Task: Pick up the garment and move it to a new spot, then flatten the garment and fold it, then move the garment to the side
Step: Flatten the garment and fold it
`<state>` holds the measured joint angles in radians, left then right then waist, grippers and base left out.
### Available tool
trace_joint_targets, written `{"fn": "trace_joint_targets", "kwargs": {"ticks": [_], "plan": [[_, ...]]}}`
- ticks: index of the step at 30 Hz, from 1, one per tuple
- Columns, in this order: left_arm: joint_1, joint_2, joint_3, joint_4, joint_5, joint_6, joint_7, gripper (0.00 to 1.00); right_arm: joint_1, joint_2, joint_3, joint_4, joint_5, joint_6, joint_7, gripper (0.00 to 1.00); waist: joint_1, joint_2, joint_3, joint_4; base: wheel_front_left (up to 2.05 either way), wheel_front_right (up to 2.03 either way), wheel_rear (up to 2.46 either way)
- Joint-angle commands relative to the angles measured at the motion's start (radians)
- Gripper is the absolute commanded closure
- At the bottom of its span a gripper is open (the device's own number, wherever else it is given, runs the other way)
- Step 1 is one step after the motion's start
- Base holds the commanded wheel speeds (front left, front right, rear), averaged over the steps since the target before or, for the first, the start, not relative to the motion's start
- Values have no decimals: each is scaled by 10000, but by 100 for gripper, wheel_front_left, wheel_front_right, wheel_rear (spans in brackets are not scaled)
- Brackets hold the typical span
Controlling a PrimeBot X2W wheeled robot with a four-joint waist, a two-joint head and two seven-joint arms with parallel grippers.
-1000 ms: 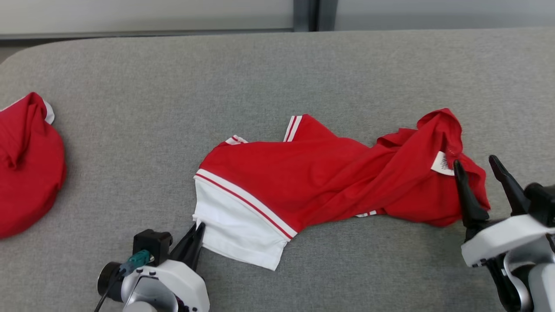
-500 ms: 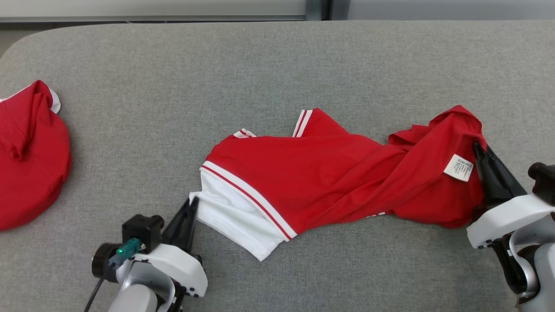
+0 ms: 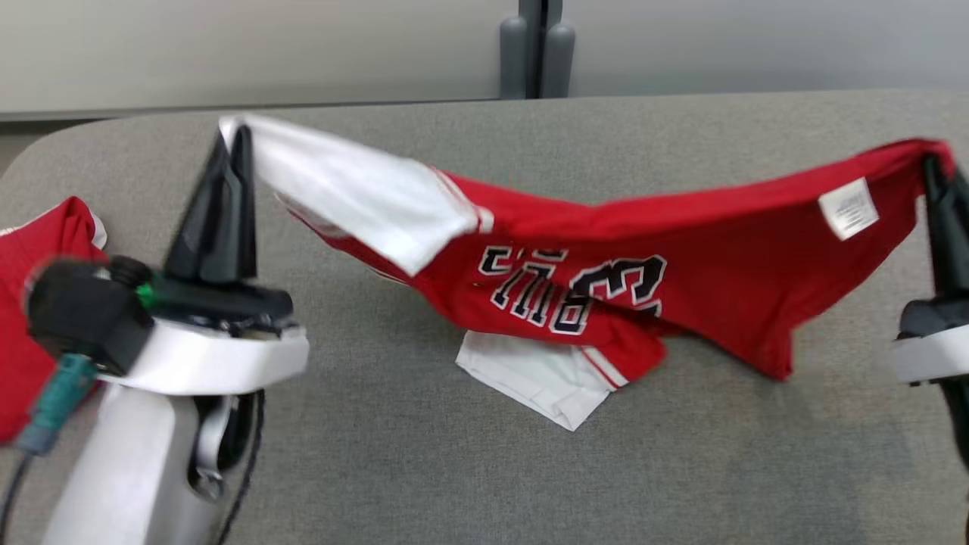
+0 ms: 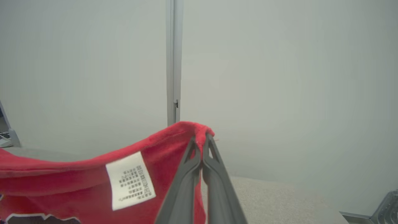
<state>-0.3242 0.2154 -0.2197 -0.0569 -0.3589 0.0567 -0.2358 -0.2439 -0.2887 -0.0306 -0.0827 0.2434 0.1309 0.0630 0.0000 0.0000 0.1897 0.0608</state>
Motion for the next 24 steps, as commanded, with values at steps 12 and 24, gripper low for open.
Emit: {"fn": "trace_joint_targets", "kwargs": {"ticks": [12,24], "plan": [[-3702,541,188,-1606,191,-226,1162,100,-709,-39,-871,-1980,-62,-3,787,100,0,0,-1113,-496,0,0,0],[-6979,-155,-317,2960,-181,-1008,903,100,-3270,-8,-411,245,620,-5,361,100,0,0,-376,-636,0,0,0]]}}
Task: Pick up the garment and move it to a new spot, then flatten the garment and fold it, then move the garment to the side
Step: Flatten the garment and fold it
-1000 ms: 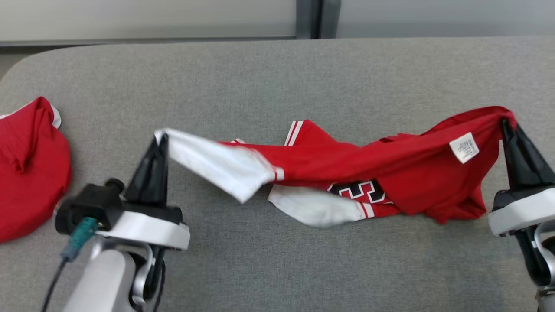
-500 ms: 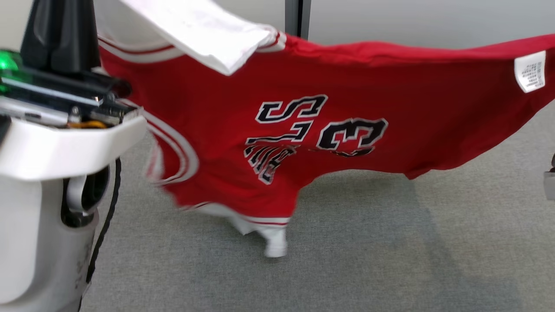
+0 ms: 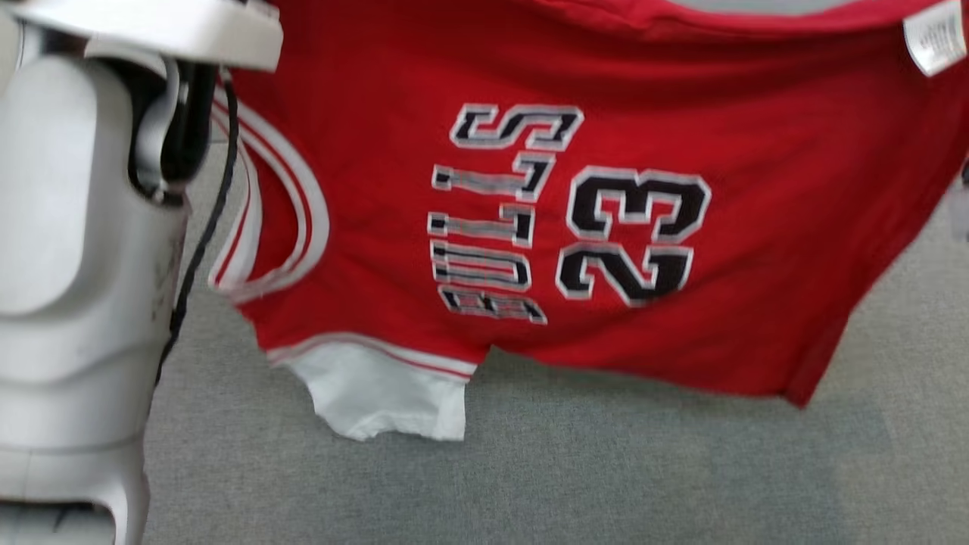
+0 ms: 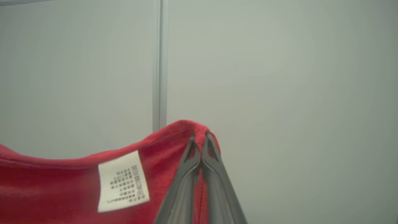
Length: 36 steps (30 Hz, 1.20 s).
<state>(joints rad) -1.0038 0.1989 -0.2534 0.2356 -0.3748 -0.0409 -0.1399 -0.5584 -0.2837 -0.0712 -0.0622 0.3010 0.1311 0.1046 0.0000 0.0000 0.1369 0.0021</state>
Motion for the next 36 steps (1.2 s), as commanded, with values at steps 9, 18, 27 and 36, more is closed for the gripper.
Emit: {"fn": "trace_joint_targets", "kwargs": {"ticks": [9,18,27,36], "plan": [[-3305,-103,192,4329,372,-198,-1127,100,-4033,561,1507,3803,251,-5,-1782,100,0,0,457,-515,0,0,0],[-3694,-534,238,6766,345,-392,-1253,100,-5907,1030,3076,7532,307,-5,-3039,100,0,0,1127,-210,0,0,0],[-1704,-1252,577,8536,-146,-502,-1249,100,-5674,1467,4313,11006,601,-8,-3582,100,0,0,2212,181,0,0,0],[308,-1317,1532,7412,-167,-529,-1249,100,-3915,1076,4651,10109,1241,-8,-3706,100,0,0,2266,262,0,0,0]]}}
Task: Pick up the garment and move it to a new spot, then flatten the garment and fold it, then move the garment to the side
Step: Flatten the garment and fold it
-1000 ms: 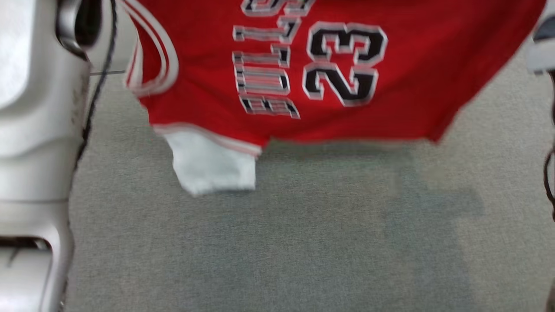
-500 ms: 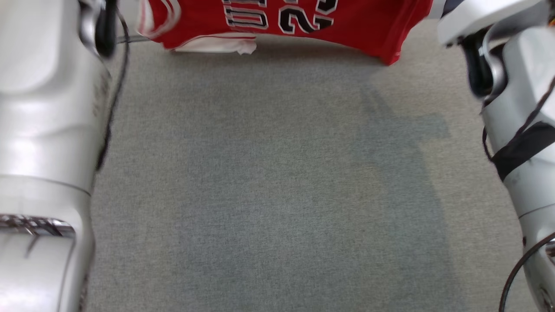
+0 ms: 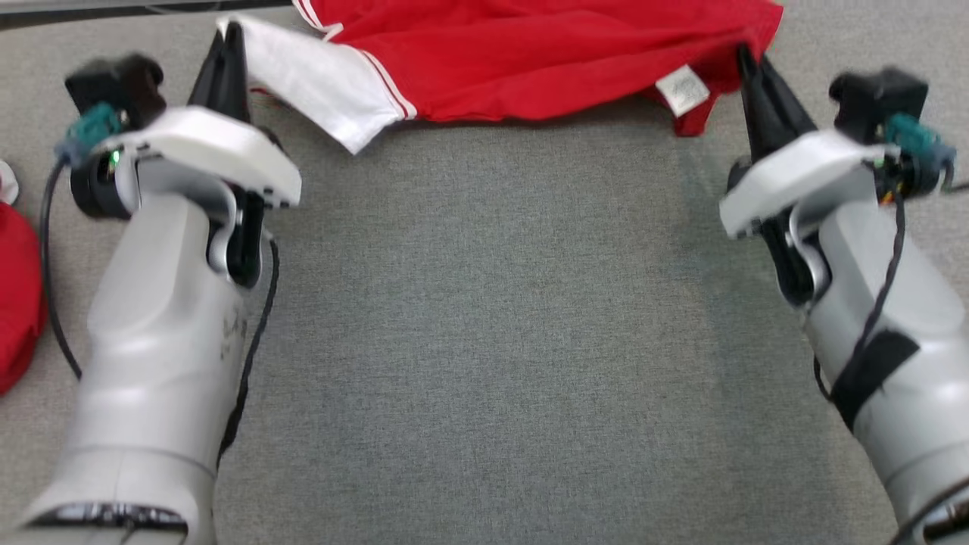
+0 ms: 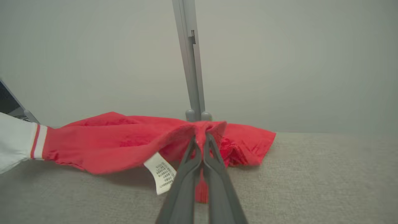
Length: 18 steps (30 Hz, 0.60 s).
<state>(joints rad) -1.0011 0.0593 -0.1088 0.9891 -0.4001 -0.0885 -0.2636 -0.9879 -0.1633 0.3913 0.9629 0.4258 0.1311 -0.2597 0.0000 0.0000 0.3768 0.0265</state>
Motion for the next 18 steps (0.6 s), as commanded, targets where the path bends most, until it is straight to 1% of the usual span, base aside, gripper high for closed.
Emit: {"fn": "trace_joint_targets", "kwargs": {"ticks": [1,5,10,13,17,18], "plan": [[633,80,220,-425,144,-74,-11,100,781,-191,27,-445,64,-7,-62,100,0,0,-195,23,0,0,0],[2390,120,889,-1801,328,-137,-13,100,2531,-557,-141,-1745,184,-8,-59,100,0,0,-705,59,0,0,0],[4887,78,1515,-3767,593,-231,-13,100,4922,-816,-536,-3286,199,-7,-61,100,0,0,-1422,137,0,0,0],[6317,71,1658,-4941,799,-220,-13,100,6234,-879,-924,-4092,160,-8,-60,100,0,0,-1816,183,0,0,0],[8187,115,1756,-6478,933,5,59,100,7946,-873,-1344,-4956,9,-7,-33,100,0,0,-2436,299,0,0,0],[8187,115,1756,-6478,933,5,59,100,7946,-873,-1344,-4956,9,-7,-33,100,0,0,-2436,299,0,0,0]]}}
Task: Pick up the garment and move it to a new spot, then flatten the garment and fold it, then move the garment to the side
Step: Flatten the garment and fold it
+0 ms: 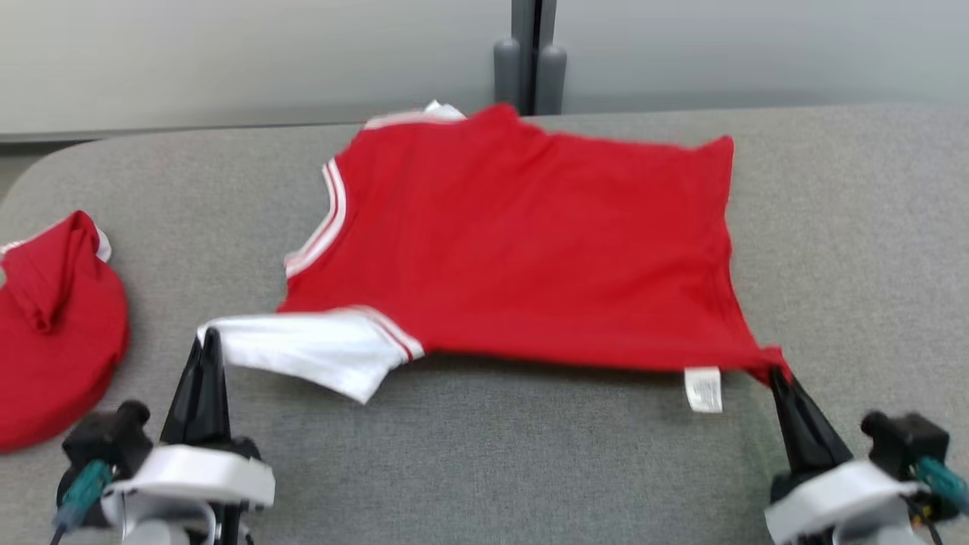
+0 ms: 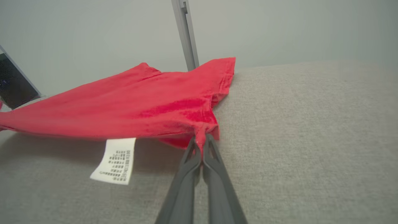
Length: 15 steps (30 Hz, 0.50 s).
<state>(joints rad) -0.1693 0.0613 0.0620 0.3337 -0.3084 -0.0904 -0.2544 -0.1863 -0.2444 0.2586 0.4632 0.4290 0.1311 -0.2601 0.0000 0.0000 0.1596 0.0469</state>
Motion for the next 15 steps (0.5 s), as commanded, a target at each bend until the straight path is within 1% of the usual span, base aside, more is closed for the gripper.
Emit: {"fn": "trace_joint_targets", "kwargs": {"ticks": [1,5,9,12,15], "plan": [[297,106,57,-381,35,88,101,100,355,-83,-160,-193,-93,-8,47,100,0,0,-409,137,0,0,0],[1925,89,-11,-2405,84,415,922,100,1946,81,-856,-1466,-372,-8,486,100,0,0,-824,310,0,0,0],[3209,68,-40,-4477,67,829,1838,100,3377,446,-1514,-3070,-739,-8,1247,100,0,0,-1009,359,0,0,0],[3853,45,-105,-5592,77,1068,2370,100,4215,807,-1937,-4101,-1008,-8,1831,100,0,0,-1101,360,0,0,0],[4147,49,-170,-6242,47,1194,2805,100,4657,1078,-2163,-4845,-1180,-8,2355,100,0,0,-1111,279,0,0,0]]}}
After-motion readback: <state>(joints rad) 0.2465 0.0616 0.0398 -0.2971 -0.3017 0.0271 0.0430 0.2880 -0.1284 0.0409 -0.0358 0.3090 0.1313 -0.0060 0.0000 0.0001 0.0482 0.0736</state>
